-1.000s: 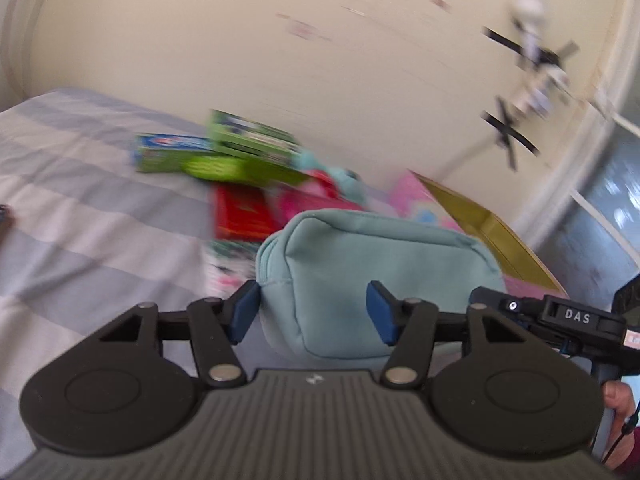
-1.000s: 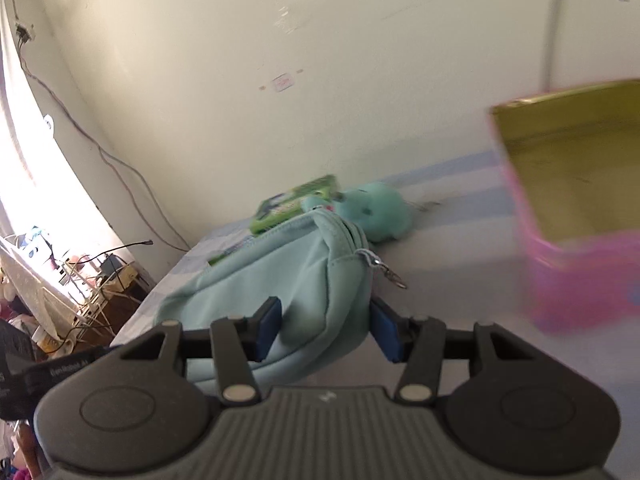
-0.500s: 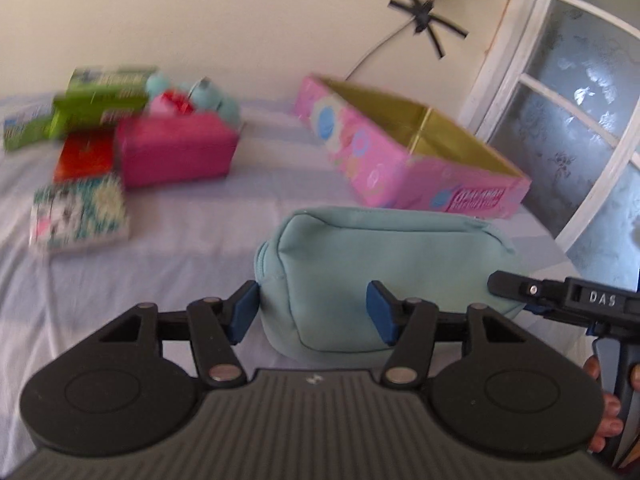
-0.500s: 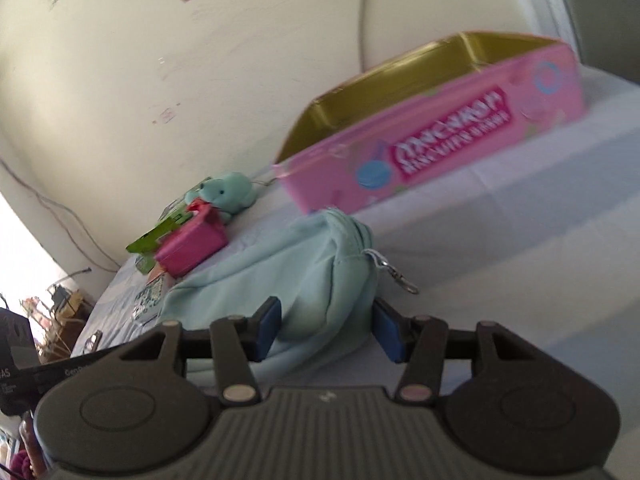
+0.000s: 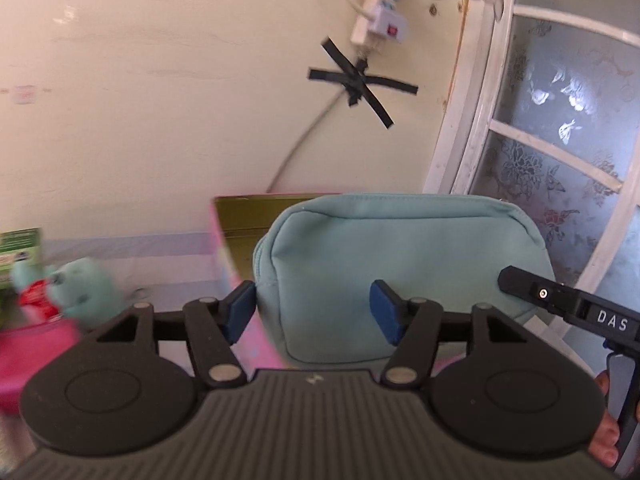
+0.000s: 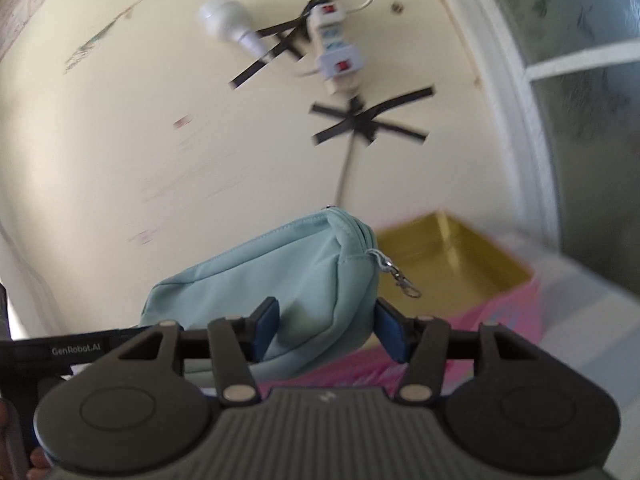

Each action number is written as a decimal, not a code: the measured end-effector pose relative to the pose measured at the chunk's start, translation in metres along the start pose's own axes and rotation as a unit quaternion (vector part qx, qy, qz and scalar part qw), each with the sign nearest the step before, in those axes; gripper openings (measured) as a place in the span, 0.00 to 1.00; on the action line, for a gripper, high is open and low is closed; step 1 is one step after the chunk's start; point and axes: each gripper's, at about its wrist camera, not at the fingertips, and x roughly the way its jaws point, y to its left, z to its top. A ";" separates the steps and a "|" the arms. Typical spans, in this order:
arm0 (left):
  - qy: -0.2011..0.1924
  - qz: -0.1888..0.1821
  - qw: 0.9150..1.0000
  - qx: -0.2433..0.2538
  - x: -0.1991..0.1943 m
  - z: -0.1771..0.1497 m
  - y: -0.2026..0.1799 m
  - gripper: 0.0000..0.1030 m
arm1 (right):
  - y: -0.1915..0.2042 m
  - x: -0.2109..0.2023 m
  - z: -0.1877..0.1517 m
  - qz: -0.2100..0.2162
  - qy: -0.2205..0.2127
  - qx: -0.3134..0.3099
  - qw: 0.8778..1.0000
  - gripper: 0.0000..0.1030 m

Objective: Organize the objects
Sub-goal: 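Carry the light blue pouch with the left gripper into the pink tin, then move the left gripper to the white patterned tissue pack, then grasp the tissue pack with the left gripper and drop it in the tin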

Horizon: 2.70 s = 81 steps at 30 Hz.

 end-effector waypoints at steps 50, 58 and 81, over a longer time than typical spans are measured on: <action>0.037 0.066 0.971 -0.228 -0.146 -0.102 0.261 0.62 | 0.274 0.085 -0.132 0.216 0.227 -0.213 0.925 0.60; 0.045 0.061 0.978 -0.196 -0.141 -0.101 0.245 0.54 | 0.308 0.114 -0.154 0.234 0.239 -0.241 0.911 0.60; 0.034 -0.093 0.995 -0.027 -0.020 -0.007 0.043 0.54 | 0.138 0.038 -0.059 0.040 0.036 -0.177 0.983 0.60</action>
